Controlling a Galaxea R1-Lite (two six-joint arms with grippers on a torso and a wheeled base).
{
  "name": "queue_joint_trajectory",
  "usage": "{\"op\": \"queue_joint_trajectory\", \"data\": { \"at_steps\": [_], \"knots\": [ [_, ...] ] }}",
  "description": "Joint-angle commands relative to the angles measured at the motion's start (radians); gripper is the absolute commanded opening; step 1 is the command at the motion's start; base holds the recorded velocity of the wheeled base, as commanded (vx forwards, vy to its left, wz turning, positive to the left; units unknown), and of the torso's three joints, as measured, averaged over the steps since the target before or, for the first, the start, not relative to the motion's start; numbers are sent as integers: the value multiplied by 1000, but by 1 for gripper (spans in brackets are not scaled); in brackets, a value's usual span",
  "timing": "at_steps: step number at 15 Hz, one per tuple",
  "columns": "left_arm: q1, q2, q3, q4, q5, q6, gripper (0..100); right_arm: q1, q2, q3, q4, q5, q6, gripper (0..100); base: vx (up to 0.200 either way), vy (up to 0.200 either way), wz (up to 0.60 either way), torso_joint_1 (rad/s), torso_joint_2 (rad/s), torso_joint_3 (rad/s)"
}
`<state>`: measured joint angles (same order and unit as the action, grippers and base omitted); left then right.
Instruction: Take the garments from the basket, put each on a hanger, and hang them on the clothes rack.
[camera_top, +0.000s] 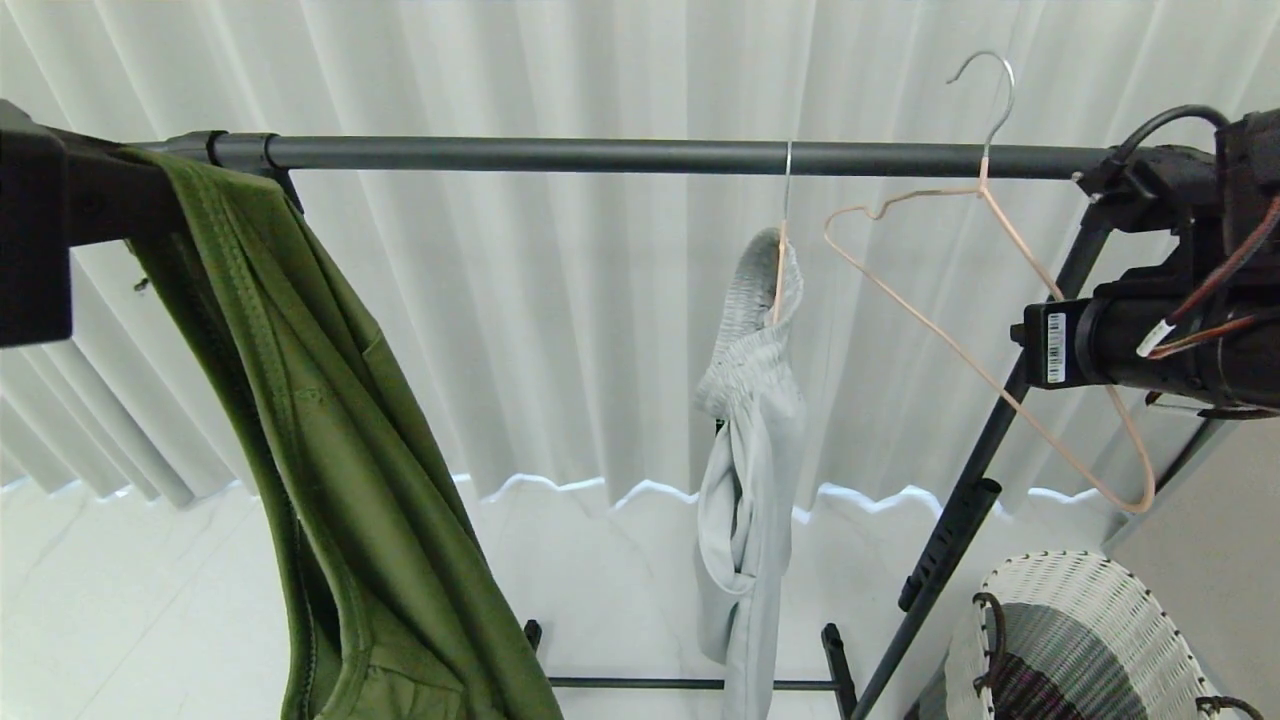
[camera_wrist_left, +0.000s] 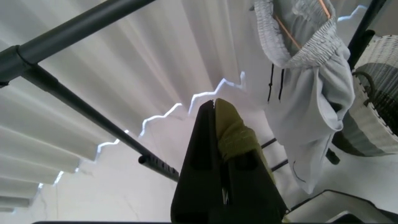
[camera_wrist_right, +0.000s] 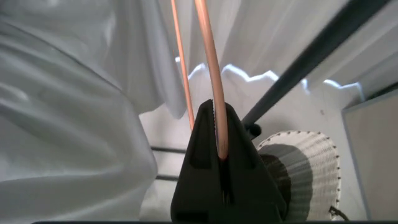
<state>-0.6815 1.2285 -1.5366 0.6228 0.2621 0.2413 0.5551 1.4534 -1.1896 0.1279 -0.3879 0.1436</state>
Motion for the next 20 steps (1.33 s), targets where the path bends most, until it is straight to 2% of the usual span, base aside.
{"op": "queue_joint_trajectory", "data": {
  "at_steps": [1,3,12,18,20],
  "knots": [
    [2,2,6,0,14,18,0,20,-56,13,-1,-5,1,0,0,0,0,0,0,0],
    [2,2,18,0,45,39,0,54,-100,47,-4,-22,-1,0,-100,0,0,1,1,4],
    [2,6,50,0,46,39,0,169,-219,113,-4,-46,-1,0,-200,0,0,-1,2,3],
    [2,34,52,-2,51,39,0,341,-235,114,-22,-22,11,0,0,0,0,0,0,0],
    [2,65,41,-2,94,36,0,382,-243,145,-22,20,11,0,0,0,0,0,0,0]
  ]
}}
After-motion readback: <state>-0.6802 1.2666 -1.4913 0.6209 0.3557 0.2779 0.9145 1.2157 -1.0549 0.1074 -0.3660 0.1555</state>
